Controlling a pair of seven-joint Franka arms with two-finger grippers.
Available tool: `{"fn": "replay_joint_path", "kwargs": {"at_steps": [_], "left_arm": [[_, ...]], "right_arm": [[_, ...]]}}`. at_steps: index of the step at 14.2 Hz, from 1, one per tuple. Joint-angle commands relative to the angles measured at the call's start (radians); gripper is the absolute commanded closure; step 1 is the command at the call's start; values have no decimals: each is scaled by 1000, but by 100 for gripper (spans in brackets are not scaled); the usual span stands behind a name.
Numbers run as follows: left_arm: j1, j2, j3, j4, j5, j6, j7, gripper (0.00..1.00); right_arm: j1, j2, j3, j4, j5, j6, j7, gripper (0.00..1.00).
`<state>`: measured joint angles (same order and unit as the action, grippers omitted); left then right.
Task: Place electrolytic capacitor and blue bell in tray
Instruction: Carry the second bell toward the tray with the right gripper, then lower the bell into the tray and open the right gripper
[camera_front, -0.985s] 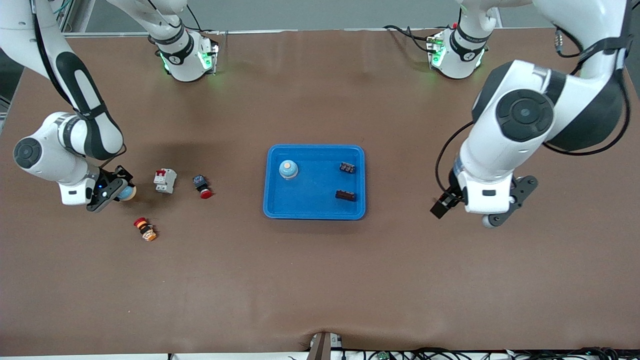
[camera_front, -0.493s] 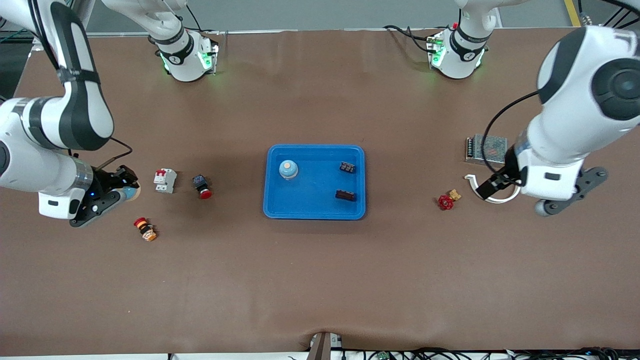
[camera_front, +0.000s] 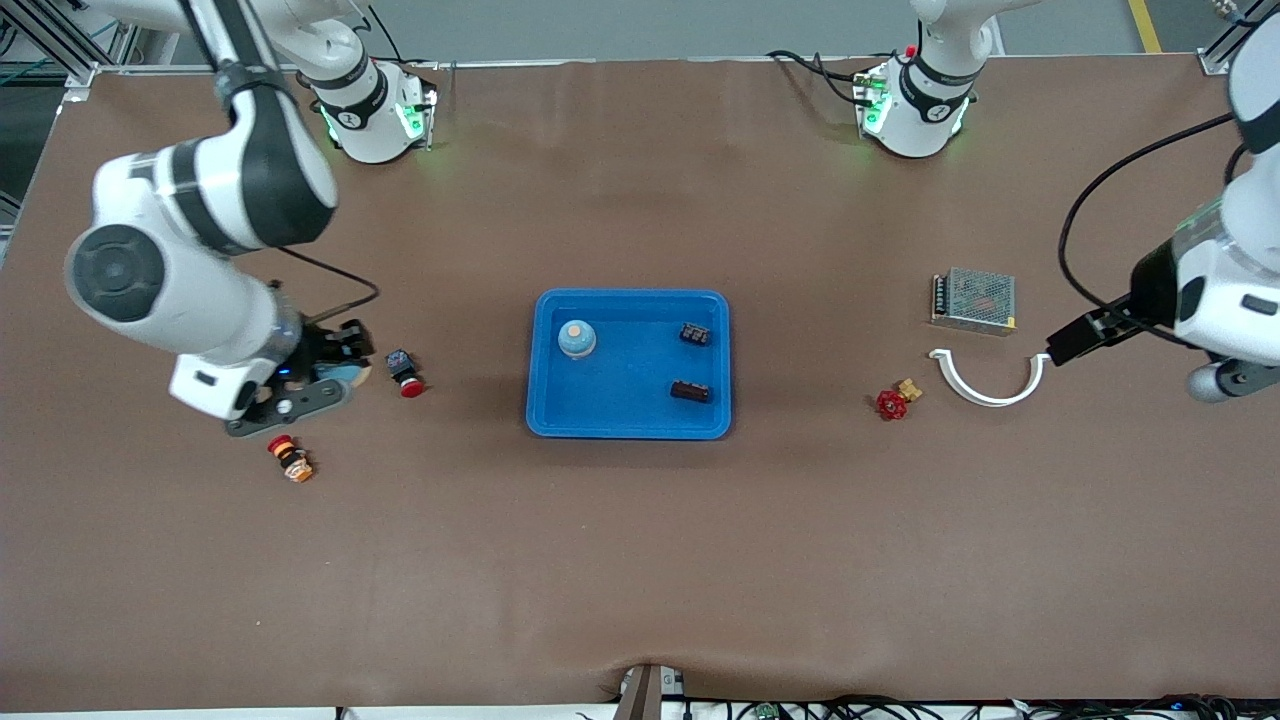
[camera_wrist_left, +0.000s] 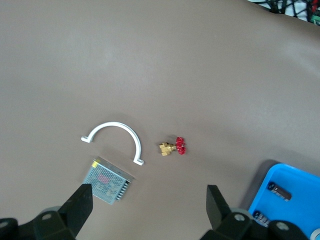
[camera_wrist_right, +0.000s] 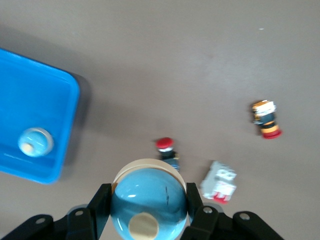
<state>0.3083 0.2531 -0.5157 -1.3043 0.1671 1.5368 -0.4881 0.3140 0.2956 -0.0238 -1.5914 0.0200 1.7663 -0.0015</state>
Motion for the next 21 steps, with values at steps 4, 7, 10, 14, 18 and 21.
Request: {"fn": "replay_joint_path", "kwargs": {"at_steps": [4,7,10,14,18,21], "left_arm": [[68,-81,3,-24,-24,-64,238,0],[49,-121,29,-50,-24,-66,261,0],[-116,-178,185,-93,-27,-75,295,0],[-247,-231,342,-144,-83,-73,335,0],[-261,-256,365,-174,-89,-70,396,0],[-264,-273,368,-207,-87,-64,398,0]], "right_arm": [[131,54,-13,33,9,133,313,59],[189,91,-13,33,18,194,440,59],[244,135,-13,25,24,249,515,59],[319,181,-13,-10,23,304,571,59],[349,204,-13,-105,24,438,574,59],[362,226,-13,-114,24,472,598,59]]}}
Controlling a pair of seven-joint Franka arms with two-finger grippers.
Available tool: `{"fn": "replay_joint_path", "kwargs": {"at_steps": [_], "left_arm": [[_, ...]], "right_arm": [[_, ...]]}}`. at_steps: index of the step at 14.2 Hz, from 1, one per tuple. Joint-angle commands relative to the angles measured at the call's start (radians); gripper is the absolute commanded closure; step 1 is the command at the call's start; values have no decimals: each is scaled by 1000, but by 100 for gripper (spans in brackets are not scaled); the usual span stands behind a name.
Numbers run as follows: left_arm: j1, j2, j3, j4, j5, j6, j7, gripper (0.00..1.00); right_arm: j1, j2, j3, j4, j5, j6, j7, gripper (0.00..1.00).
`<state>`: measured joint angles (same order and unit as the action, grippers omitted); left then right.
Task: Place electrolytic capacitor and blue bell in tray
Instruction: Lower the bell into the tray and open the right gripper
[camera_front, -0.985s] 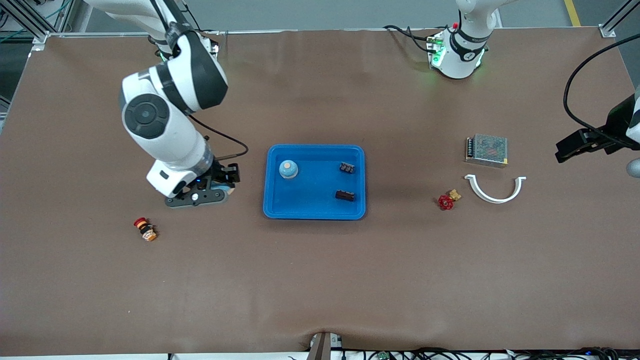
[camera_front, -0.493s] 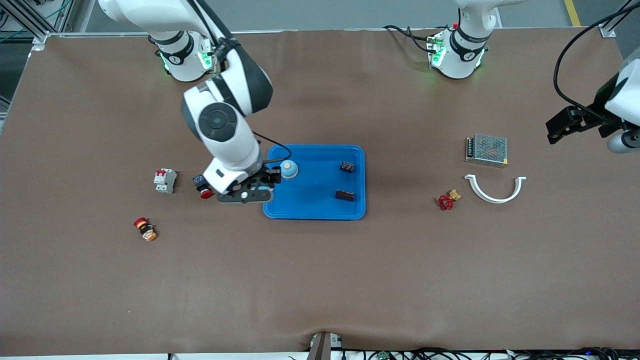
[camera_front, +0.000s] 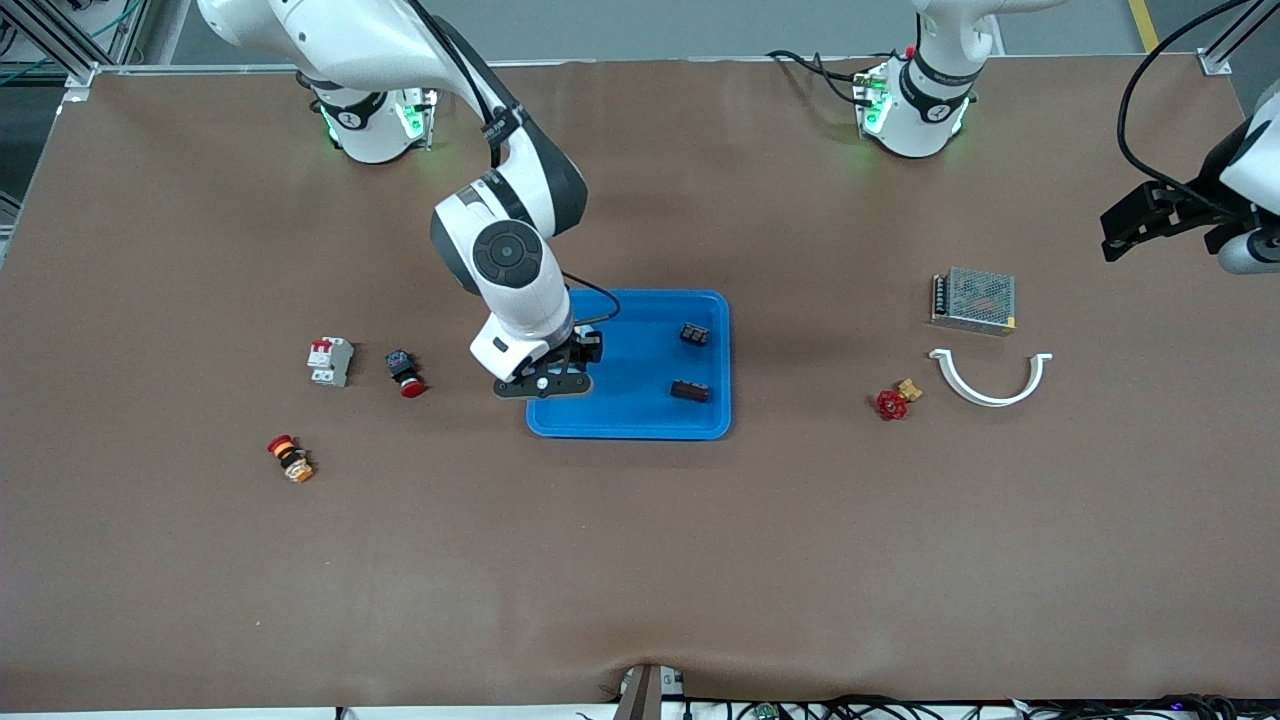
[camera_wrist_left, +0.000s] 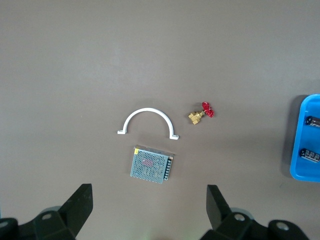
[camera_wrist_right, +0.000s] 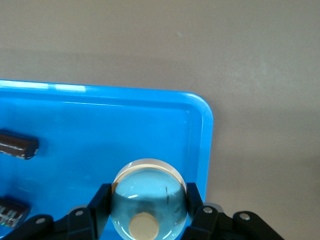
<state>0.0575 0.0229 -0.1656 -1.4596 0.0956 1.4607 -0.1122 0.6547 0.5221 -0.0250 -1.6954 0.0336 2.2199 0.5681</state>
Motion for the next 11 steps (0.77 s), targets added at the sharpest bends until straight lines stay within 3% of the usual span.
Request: {"fn": "replay_joint_path", "kwargs": {"at_steps": [1,11], "left_arm": [[-15,-47,18,-56,-16,12,22,0],[-15,-72,15,-87,-14,12,22,0]], "right_arm": [[31,12,-12,-10,11,32,38,59],[45,96,-16,-6,-8,115,64,59]]}}
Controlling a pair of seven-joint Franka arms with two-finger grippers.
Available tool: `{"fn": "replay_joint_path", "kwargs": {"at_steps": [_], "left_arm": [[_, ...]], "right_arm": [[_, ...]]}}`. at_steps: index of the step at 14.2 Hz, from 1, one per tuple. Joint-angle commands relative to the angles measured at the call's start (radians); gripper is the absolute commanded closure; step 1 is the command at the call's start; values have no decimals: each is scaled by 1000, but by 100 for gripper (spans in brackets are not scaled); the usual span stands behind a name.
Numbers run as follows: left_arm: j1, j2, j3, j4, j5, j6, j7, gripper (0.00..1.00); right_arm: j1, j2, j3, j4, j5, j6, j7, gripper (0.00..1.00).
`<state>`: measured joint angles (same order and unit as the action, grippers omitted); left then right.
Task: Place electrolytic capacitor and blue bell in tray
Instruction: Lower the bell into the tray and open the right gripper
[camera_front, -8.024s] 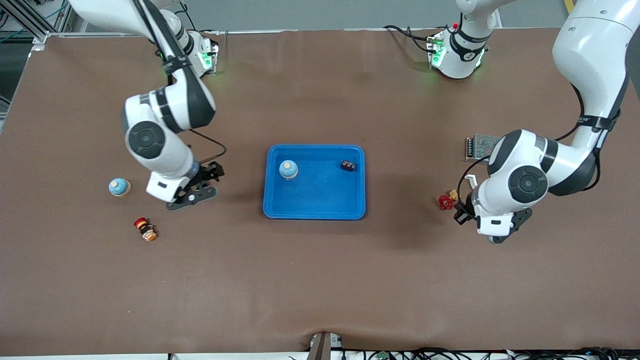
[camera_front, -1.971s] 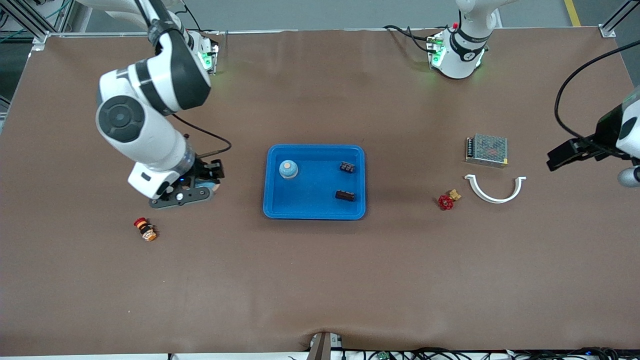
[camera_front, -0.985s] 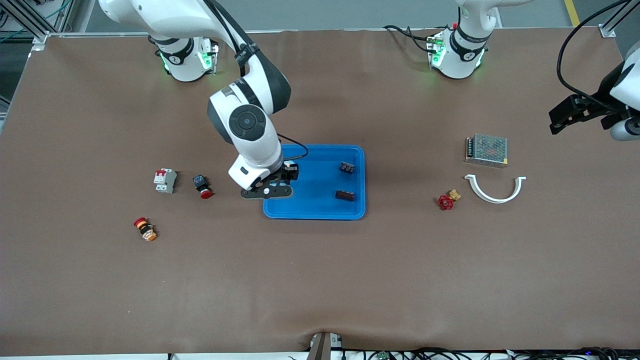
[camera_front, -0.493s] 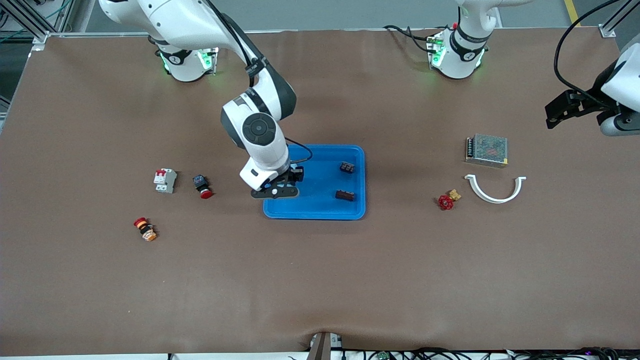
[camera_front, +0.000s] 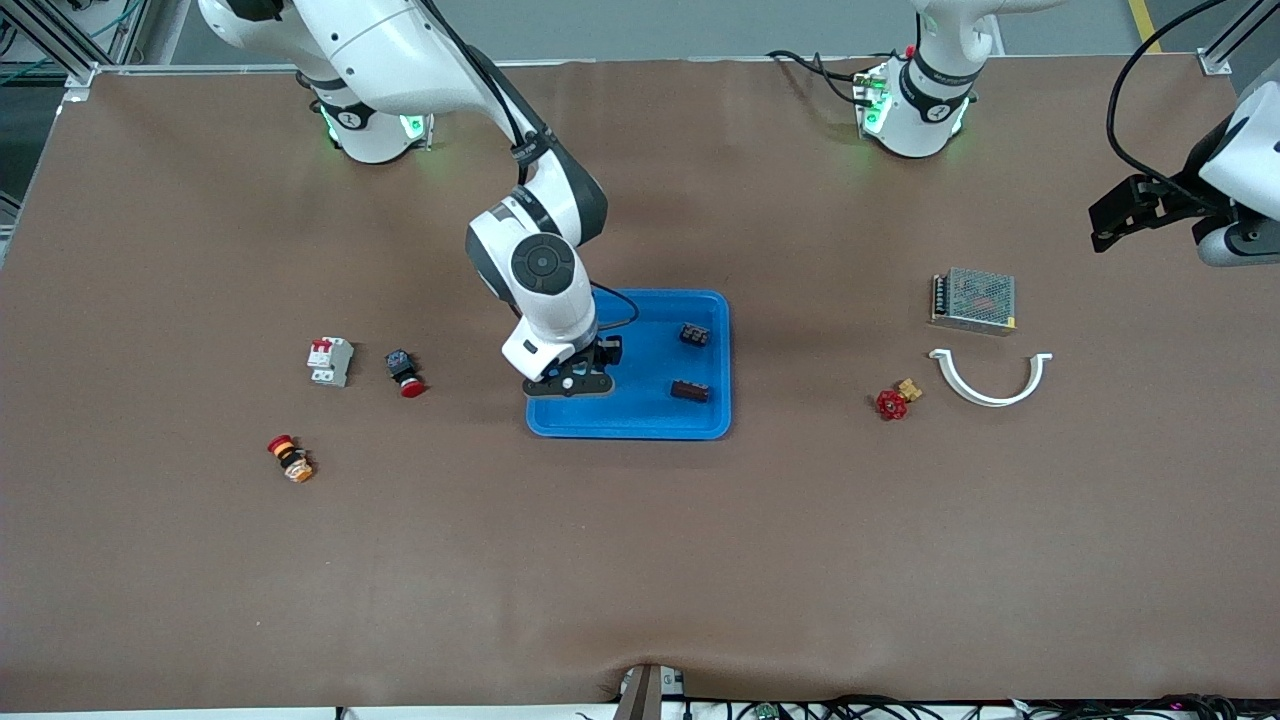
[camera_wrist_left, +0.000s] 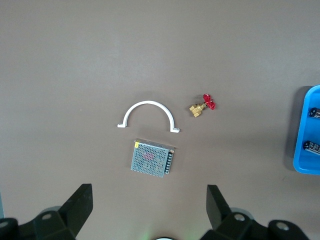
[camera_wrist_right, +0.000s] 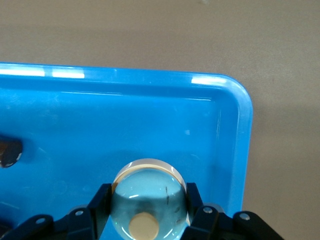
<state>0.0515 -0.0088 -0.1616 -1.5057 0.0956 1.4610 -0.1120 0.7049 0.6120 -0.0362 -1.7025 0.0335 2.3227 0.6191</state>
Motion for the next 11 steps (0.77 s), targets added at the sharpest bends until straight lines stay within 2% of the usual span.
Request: {"fn": "replay_joint_path", "kwargs": {"at_steps": [1,11], "left_arm": [[-9,-45,10,-44,-16,12,21,0],[-9,-51,10,-48,-68,10,41,0]], "right_arm": [[-8,14,-5,3,-9,23,11,59],[-30,74,-11,17,-12,92,5,59]]}}
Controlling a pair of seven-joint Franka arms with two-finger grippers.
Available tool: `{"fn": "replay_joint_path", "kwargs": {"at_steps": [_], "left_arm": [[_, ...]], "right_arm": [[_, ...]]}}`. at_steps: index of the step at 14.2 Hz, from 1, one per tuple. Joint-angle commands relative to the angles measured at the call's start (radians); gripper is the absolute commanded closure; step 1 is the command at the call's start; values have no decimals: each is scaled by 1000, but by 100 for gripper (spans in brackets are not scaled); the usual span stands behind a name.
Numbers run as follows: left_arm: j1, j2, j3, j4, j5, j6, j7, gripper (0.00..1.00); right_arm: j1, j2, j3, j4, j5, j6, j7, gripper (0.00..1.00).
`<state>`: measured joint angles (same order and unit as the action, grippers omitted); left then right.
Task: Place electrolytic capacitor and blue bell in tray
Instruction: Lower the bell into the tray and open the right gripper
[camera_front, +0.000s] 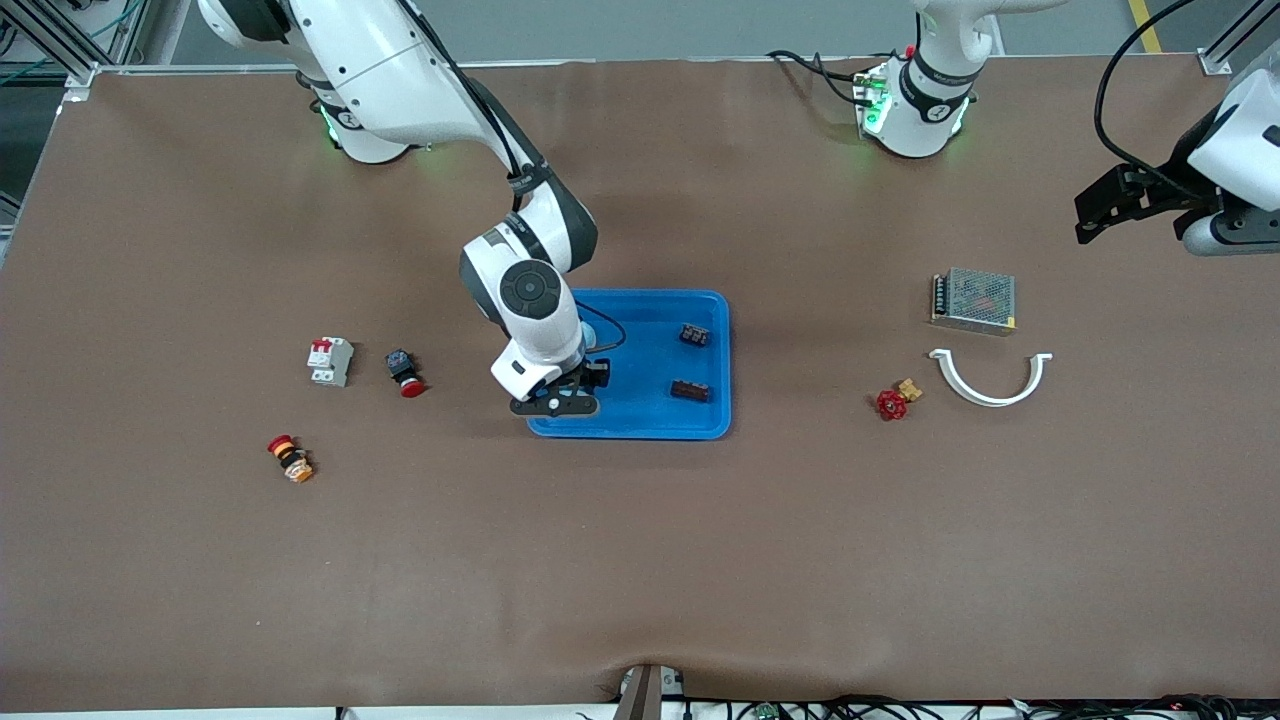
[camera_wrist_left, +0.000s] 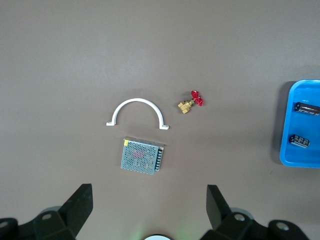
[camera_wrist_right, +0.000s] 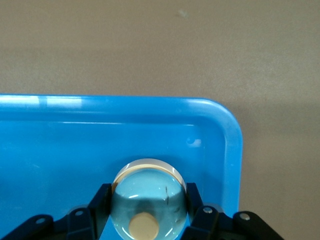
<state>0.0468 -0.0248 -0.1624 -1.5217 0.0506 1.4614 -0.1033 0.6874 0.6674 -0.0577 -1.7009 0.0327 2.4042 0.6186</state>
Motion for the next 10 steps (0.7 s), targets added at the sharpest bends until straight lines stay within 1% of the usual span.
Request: {"fn": "replay_joint_path", "kwargs": {"at_steps": [1,3,5,7,8,9,10], "left_arm": [[-4,-35,10,-32,-24,11,45,0],[-4,-36,10,-32,-24,10,54,0],[-4,-37,10,-31,-29,10,54,0],[-4,-43,10,-32,-46,10,54,0],[-4,-43,9,-32,-46,8,54,0],[-4,-44,9,-31,-46,7,54,0],[-4,-44,7,-32,-46,5,54,0]], "right_arm": [[-14,21,10,17,-11,12,4,59],[-14,26,10,17,-11,12,6,59],[-14,32,10,17,-10,23,7,57],[-15,35,10,17,-10,32,10,46],[-15,34,10,17,-8,30,12,24],[-15,34,10,17,-8,29,12,0],[-19,32,10,17,-8,27,12,0]]}}
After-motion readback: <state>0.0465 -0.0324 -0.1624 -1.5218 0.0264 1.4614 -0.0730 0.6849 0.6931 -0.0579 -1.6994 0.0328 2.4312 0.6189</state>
